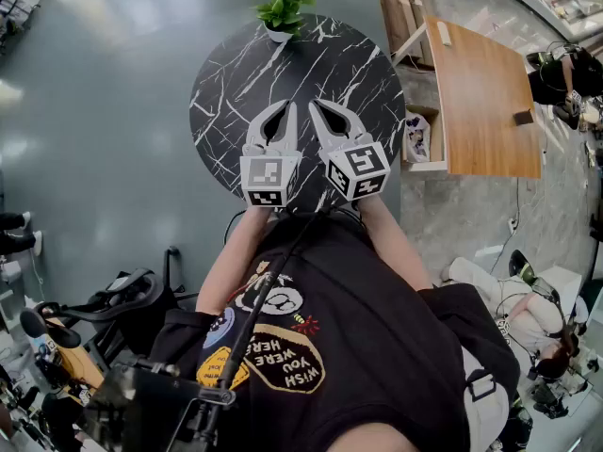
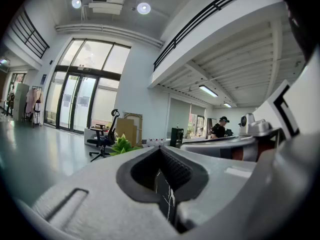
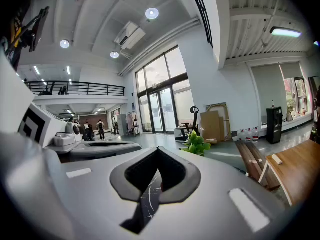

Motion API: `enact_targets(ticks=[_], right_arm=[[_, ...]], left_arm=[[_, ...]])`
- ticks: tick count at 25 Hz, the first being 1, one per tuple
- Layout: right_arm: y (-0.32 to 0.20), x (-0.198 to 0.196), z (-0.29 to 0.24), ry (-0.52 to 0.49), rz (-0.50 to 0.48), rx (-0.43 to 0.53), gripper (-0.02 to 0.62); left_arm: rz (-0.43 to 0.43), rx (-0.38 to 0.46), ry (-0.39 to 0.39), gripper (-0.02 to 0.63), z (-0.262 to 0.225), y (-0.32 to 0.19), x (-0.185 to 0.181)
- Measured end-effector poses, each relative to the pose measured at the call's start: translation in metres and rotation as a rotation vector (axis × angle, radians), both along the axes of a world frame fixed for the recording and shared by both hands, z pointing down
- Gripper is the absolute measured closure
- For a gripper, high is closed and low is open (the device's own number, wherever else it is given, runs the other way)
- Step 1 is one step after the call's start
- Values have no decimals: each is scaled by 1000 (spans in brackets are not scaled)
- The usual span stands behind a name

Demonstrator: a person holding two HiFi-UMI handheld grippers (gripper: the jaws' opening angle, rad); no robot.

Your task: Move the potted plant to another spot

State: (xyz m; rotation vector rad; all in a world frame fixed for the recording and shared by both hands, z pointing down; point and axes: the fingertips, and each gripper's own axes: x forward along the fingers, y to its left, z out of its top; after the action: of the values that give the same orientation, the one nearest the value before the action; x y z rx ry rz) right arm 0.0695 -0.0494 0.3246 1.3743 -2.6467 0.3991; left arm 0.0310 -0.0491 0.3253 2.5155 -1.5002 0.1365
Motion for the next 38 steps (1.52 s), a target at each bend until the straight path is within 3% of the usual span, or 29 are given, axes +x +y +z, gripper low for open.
enact_targets(ticks=[17, 22, 26, 38], right_arm=[[-25, 2, 21, 2, 1, -27, 594], [-35, -7, 63, 43, -20, -88, 594], [-53, -17, 95, 63, -42, -105, 594], [-161, -43, 188, 118, -14, -96, 594]], left_arm=[[-13, -23, 11, 603, 22, -27, -3], [-20, -82, 28, 603, 55, -40, -10], [-38, -102, -18, 603, 80, -60, -19], [-77, -186, -11, 603, 178, -159, -44]])
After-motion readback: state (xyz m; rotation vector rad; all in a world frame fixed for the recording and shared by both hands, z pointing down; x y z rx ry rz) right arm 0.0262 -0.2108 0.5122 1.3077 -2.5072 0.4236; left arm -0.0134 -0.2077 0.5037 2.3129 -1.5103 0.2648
